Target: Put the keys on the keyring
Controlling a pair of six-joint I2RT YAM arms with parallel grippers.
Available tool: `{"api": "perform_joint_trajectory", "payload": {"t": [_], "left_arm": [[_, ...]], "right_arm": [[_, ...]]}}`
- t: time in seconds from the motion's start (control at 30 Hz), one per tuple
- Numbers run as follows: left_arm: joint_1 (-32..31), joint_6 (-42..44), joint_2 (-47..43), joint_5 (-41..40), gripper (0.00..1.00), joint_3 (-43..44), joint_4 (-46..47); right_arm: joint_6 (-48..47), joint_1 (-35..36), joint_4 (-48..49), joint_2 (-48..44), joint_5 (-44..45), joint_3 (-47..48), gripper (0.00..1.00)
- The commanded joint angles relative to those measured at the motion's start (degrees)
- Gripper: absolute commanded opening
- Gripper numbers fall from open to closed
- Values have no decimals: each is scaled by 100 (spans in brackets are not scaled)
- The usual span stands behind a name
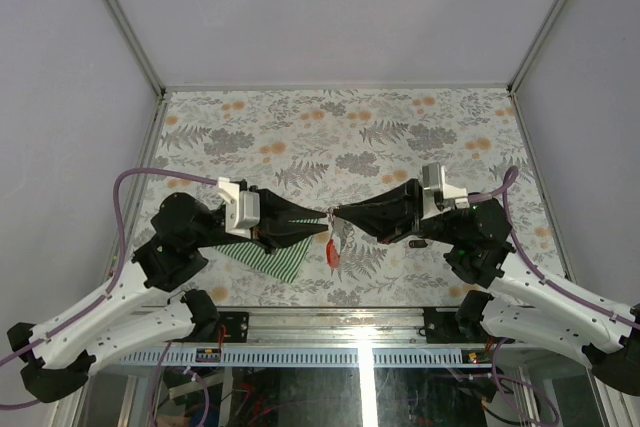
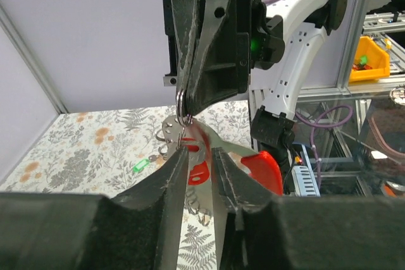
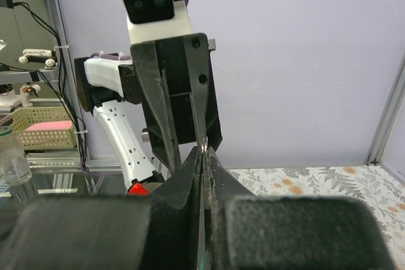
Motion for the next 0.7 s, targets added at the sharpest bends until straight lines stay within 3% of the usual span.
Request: {"api": "perform_joint_trajectory", "payload": {"t": [0.0,0.23,0.67], "left_arm": [[-11,-274,-185,-307,24,-82,732],[-11,-456,-253,-364,25,-170,1095],[-14,-620,-51,-353,29,-313,1367]], "right_arm": [[-339,2,68,-94,23,303,0],[-602,8,-402,-139,-144,492,0],[-560,3,-390,-103,-489,624,0]]}}
